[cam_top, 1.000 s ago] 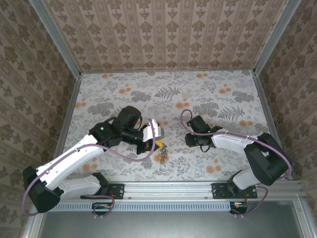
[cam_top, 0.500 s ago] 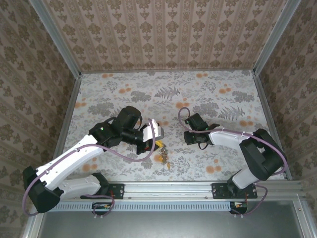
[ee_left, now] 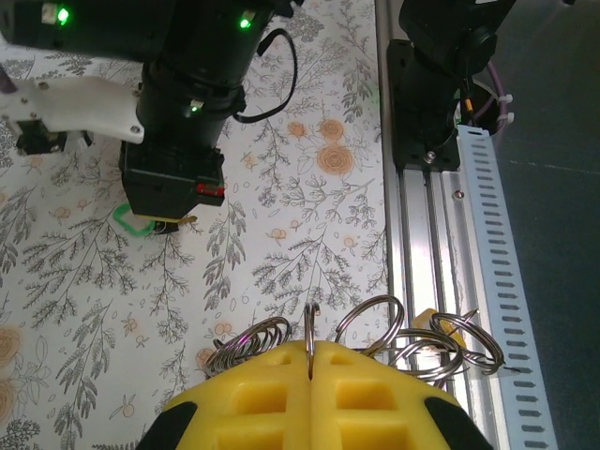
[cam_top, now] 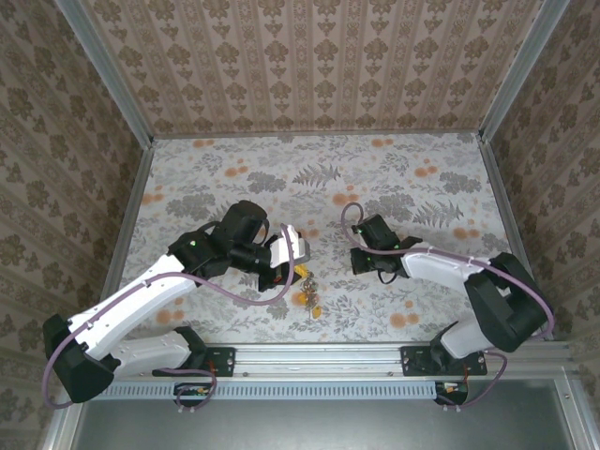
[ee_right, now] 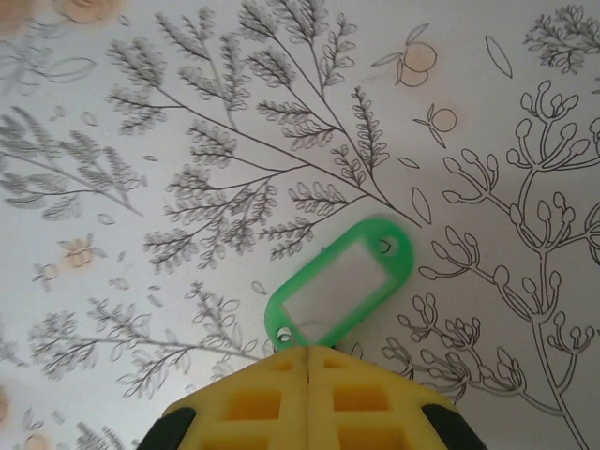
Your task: Put the keys on the keyring
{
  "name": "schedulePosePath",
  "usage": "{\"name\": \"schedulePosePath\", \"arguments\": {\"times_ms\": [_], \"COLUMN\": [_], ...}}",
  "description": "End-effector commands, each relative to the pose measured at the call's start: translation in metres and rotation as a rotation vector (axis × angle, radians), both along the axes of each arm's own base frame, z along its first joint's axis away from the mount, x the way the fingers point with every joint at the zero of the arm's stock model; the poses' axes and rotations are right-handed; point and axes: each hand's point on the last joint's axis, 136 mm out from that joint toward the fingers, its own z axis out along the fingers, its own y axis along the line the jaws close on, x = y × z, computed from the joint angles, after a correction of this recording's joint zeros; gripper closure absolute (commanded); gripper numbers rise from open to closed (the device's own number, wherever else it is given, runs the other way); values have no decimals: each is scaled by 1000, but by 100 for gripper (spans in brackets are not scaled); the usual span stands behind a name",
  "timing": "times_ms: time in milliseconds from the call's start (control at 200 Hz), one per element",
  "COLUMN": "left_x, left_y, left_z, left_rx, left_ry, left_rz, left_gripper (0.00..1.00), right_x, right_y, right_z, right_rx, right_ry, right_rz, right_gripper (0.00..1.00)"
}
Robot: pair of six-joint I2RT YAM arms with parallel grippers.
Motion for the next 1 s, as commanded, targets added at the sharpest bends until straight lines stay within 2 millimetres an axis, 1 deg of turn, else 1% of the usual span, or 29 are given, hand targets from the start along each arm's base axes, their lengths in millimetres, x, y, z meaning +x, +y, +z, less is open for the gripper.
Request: {"name": "schedulePosePath", "arguments": {"times_ms": [0, 95, 165, 290, 390, 520, 545, 555, 580, 790, 945, 995], "left_x": [2, 2, 2, 2, 2, 2, 2, 2, 2, 3, 4, 5], "left_y": [0, 0, 0, 0, 1, 0, 0, 0, 0, 1, 1, 1], "left_z": [4, 4, 5, 5, 5, 5, 5, 5, 5, 4, 3, 2], "left_rx": [-17, -17, -20, -20, -22, -21, -21, -22, -22, -21, -19, -18], "left_ry": [-1, 1, 4, 6, 4, 8, 8, 7, 7, 8, 13, 17], "left_rz": [12, 14, 12, 14, 15, 15, 14, 14, 15, 21, 22, 22], "left_gripper": [100, 100, 100, 100, 100, 100, 100, 100, 100, 100, 100, 100], "right_x": [-3, -9, -13, -16, -14, -9, -6, -7, -6, 0, 1, 1], "right_y": [4, 8, 7, 6, 10, 13, 14, 13, 13, 15, 16, 16], "right_z": [17, 24, 23, 20, 20, 11, 12, 6, 2, -9, -7, -7], "right_rx": [56, 91, 86, 89, 109, 98, 98, 88, 78, 51, 58, 60], "right_ry": [-57, -67, -45, -31, -38, -19, -25, -8, 2, 21, 13, 14], "right_rz": [35, 65, 70, 62, 64, 65, 63, 62, 58, 57, 58, 58], "right_gripper": [100, 100, 100, 100, 100, 100, 100, 100, 100, 100, 100, 96]}}
